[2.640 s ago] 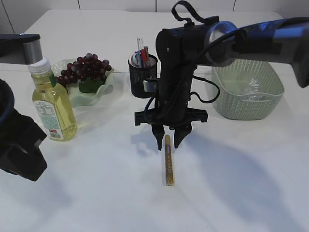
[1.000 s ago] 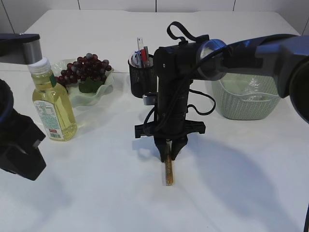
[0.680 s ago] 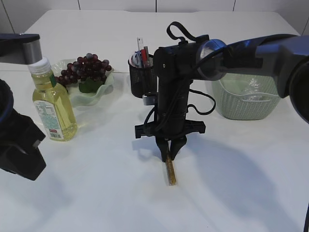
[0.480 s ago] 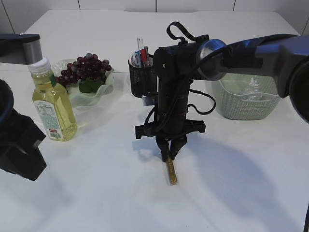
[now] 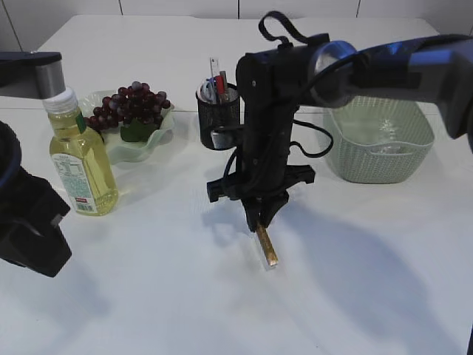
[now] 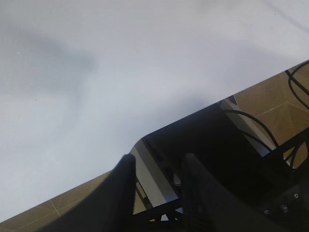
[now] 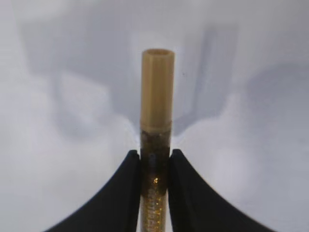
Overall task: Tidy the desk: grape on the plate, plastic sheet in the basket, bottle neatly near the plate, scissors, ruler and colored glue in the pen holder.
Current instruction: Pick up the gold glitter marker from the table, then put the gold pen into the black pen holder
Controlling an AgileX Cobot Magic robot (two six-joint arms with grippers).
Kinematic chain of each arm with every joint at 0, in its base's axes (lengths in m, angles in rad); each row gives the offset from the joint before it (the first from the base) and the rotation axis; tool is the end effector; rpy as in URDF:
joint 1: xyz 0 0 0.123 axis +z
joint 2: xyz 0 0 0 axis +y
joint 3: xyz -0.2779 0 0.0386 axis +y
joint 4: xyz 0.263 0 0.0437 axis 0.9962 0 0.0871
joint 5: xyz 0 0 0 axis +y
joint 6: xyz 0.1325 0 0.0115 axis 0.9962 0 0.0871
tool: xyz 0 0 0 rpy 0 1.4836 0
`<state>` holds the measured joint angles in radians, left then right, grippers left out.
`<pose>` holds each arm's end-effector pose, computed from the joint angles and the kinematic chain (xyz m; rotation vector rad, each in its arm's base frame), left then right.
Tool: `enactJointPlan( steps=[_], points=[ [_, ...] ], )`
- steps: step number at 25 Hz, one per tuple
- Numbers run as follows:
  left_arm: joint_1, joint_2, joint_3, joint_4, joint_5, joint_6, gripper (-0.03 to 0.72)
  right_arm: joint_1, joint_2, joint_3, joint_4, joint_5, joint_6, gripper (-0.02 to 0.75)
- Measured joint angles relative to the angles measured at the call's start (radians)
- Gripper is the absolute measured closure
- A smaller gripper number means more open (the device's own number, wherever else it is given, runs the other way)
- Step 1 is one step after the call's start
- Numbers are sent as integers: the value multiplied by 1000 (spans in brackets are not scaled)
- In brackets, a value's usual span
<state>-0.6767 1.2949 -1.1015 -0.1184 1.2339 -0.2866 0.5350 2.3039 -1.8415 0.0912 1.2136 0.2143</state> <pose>0.1921 -0.1734 0.2646 0.5383 2.9258 -0.3131 0.3962 0.2480 0.0930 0.4437 -3.0596 -0.1124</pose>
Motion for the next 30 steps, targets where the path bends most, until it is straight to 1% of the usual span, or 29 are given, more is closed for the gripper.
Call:
enactJointPlan(
  steps=[3,8,10,13,16,20,22,25,30],
  points=[
    [0,0,0,0,0,2,449,13,-53,0,-28,-11,-43,574],
    [0,0,0,-2,0,2,449,44,-141,7,-85,-107,-84,575],
    [0,0,0,-2,0,2,449,47,-185,43,-91,-164,-102,575],
    [0,0,0,-2,0,2,449,47,-257,151,-104,-282,-137,575],
    [0,0,0,-2,0,2,449,47,-351,326,-113,-459,-160,575],
    [0,0,0,-2,-4,2,449,47,-504,595,-130,-776,-187,575],
    [0,0,0,-2,-16,2,449,45,-564,695,-139,-934,-190,575],
    [0,0,0,-2,-25,2,449,30,-602,758,-148,-1065,-194,575],
    [0,0,0,-2,-29,2,449,-3,-603,760,-175,-1254,-201,575]
  ],
)
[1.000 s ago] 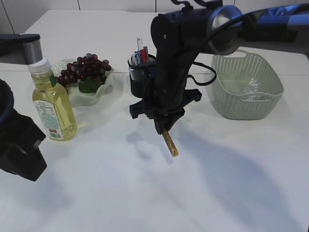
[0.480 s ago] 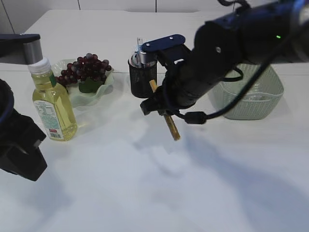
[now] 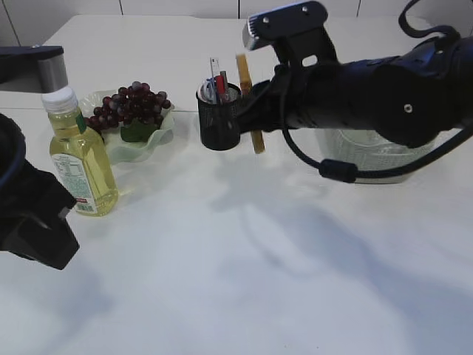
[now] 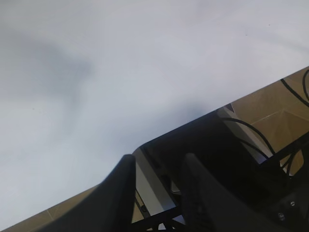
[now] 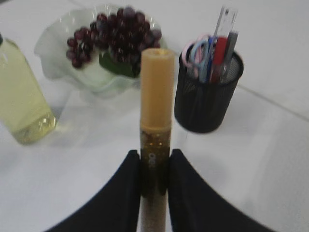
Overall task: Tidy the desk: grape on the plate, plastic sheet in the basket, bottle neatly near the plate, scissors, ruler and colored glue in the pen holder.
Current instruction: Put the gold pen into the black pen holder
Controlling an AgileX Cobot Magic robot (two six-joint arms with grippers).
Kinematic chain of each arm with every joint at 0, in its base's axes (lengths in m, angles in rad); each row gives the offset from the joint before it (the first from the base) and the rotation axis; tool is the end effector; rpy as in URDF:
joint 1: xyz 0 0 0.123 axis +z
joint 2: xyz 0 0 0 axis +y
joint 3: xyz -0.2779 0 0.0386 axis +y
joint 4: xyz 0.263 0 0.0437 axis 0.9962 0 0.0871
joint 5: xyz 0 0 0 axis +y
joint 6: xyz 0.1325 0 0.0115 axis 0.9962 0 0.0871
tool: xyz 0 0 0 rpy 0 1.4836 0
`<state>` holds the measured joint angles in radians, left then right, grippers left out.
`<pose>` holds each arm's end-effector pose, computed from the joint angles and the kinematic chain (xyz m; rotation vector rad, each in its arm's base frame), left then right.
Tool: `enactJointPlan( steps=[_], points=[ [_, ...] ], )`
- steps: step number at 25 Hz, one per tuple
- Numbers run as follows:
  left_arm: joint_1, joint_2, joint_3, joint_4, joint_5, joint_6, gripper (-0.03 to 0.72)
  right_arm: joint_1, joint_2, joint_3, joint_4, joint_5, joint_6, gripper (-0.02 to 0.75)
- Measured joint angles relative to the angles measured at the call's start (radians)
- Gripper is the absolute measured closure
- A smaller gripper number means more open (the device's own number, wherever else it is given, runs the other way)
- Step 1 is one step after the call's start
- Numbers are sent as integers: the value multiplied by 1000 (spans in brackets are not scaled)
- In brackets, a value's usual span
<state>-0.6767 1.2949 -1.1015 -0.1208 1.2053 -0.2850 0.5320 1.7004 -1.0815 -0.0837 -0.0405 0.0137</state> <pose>0.1949 -0.1758 0.2656 0.5324 2.8996 -0.3327 0.3712 0.2190 0.2138 -0.6170 1.9808 0.2880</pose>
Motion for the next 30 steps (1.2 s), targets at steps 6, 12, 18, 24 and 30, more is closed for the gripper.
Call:
enactJointPlan(
  steps=[6,12,18,24,30],
  points=[
    [0,0,0,0,-13,0,449,-61,54,-146,-6,-115,-4,576],
    [0,0,0,0,-36,0,449,-76,230,-420,-6,-124,-4,576],
    [0,0,0,0,-46,0,449,-78,415,-631,8,-114,-6,576],
    [0,0,0,0,-66,0,449,-101,506,-708,12,-108,-6,576],
    [0,0,0,10,-96,0,449,-111,566,-742,11,-120,-4,576]
  ],
)
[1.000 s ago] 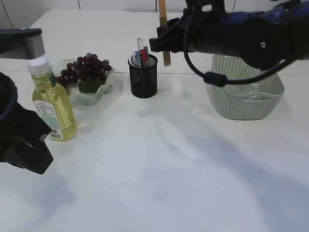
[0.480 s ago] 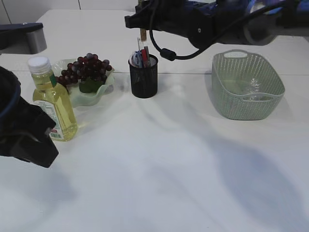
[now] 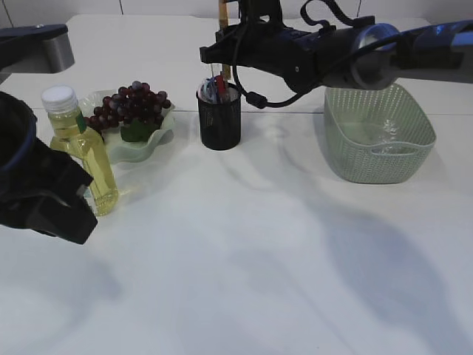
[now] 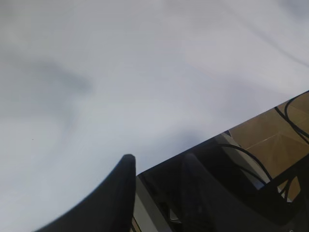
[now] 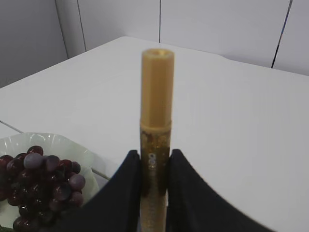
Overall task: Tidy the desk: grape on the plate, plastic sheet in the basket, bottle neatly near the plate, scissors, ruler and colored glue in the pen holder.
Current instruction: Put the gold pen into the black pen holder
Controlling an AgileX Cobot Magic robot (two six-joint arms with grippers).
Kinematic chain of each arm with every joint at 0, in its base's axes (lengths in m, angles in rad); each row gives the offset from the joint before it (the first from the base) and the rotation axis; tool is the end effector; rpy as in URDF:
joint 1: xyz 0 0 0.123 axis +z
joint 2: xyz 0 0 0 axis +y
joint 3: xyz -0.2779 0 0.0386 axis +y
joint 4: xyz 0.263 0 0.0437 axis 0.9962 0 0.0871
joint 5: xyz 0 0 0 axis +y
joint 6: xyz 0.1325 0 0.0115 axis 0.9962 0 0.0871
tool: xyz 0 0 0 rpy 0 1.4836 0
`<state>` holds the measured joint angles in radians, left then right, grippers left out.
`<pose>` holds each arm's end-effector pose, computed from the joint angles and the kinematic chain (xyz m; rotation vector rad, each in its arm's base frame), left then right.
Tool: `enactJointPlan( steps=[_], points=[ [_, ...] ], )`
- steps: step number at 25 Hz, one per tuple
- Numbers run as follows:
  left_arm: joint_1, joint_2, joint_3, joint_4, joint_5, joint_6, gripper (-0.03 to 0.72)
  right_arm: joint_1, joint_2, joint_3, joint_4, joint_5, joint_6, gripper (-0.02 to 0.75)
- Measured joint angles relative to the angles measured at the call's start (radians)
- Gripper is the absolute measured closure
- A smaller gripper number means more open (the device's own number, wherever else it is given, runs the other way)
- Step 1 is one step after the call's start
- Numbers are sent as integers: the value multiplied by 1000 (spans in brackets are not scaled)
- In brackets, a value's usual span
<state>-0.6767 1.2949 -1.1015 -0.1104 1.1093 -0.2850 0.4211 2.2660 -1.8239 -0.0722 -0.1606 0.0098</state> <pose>0.2056 -0.1819 0.2692 0.5111 2.8065 -0.3732 0.5420 0.2444 0.2128 -0.4319 1.7200 0.2708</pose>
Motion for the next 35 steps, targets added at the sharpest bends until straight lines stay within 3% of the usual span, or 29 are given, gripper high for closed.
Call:
enactJointPlan(
  steps=[20,29,35],
  points=[
    [0,0,0,8,-2,0,449,-7,51,-16,1,-57,4,570],
    [0,0,0,8,-4,0,449,-9,51,-16,1,-58,4,470],
    [0,0,0,9,-4,0,449,-9,51,-25,1,-17,16,455]
  ],
)
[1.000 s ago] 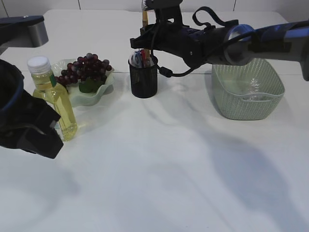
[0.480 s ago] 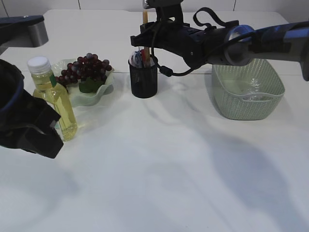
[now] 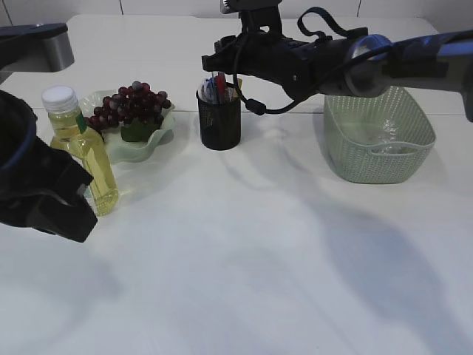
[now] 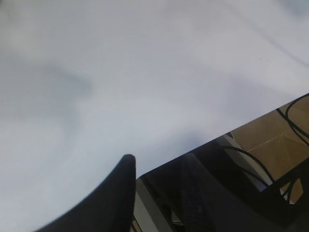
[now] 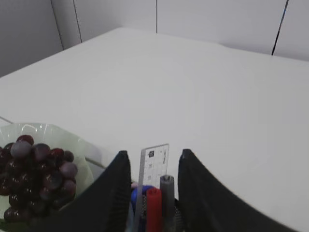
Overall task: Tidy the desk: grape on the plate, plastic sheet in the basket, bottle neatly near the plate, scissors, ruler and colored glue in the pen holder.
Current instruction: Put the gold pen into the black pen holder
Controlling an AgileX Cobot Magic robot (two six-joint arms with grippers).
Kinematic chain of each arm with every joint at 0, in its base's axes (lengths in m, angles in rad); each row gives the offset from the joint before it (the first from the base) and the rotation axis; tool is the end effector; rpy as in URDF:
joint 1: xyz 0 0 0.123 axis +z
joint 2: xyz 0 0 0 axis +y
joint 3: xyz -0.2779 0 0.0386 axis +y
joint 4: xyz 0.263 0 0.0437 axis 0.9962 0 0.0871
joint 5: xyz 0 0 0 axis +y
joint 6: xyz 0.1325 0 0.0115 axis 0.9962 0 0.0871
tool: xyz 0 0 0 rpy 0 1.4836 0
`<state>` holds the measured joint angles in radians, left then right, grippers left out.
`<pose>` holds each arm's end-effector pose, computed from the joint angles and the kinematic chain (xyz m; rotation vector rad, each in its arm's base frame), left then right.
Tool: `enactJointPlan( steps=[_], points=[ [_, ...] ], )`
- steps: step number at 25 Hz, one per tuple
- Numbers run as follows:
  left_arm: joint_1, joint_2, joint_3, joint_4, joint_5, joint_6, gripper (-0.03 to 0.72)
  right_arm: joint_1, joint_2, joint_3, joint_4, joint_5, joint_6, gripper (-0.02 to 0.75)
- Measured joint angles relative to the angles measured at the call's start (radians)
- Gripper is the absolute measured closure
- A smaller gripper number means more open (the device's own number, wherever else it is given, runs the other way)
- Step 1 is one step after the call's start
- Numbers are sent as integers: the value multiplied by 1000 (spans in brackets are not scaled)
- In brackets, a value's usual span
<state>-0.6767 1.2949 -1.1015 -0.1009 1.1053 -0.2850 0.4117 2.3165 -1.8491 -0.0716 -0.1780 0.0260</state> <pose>0.2067 -0.1813 0.2693 0.5134 2.7993 -0.3633 0.5507 0.2423 0.1946 -0.4118 1.7335 0.2764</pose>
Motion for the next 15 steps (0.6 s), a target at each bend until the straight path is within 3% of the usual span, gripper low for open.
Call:
enactJointPlan(
  steps=[12,15],
  points=[
    [0,0,0,1,-19,0,449,0,-279,-27,2,564,17,453],
    [0,0,0,2,-35,0,449,0,-369,-31,2,703,24,422]
  ],
)
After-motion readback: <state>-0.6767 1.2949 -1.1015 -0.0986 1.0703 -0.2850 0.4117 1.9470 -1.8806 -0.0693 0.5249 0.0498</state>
